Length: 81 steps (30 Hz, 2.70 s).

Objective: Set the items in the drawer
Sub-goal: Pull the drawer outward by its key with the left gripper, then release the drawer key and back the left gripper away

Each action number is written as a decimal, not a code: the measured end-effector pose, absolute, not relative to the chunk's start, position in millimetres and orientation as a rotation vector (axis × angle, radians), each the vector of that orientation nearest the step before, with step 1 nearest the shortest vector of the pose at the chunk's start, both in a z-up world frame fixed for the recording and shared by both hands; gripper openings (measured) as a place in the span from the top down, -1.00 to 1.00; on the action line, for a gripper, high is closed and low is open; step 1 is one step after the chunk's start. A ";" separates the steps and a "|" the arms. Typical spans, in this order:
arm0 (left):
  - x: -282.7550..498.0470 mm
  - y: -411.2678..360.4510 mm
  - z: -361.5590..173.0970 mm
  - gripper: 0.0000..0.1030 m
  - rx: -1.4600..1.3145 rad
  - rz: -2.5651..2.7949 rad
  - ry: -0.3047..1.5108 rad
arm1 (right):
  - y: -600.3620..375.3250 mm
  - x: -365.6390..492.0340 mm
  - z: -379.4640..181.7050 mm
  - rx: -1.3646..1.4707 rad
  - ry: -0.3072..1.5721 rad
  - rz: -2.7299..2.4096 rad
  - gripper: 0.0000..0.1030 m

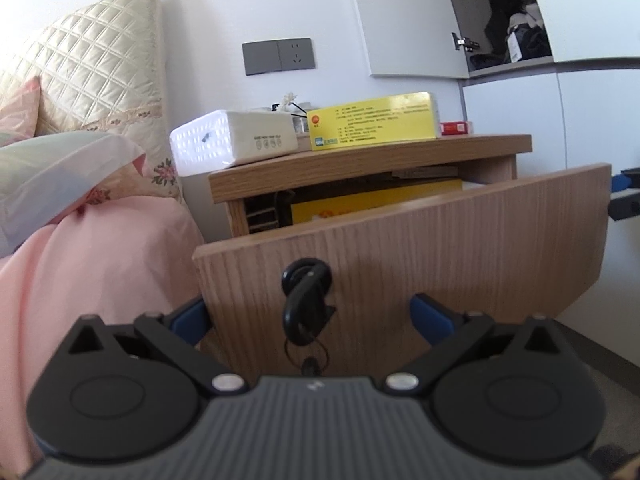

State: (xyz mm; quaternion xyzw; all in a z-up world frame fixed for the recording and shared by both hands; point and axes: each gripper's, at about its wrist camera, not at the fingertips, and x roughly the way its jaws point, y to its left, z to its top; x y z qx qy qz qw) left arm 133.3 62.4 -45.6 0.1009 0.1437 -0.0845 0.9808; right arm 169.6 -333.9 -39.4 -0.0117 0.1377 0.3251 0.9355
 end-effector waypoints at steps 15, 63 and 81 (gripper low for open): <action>98.3 66.5 -39.9 -1.00 0.189 -0.223 0.327 | -342.3 132.3 -34.6 -0.053 0.316 0.725 -1.00; 63.2 83.0 13.7 -1.00 0.016 -0.142 0.189 | -309.8 111.0 5.1 0.005 0.169 0.611 -1.00; 71.5 18.9 43.6 -1.00 -0.076 -0.028 0.235 | -263.7 106.3 37.4 0.045 0.137 0.447 -1.00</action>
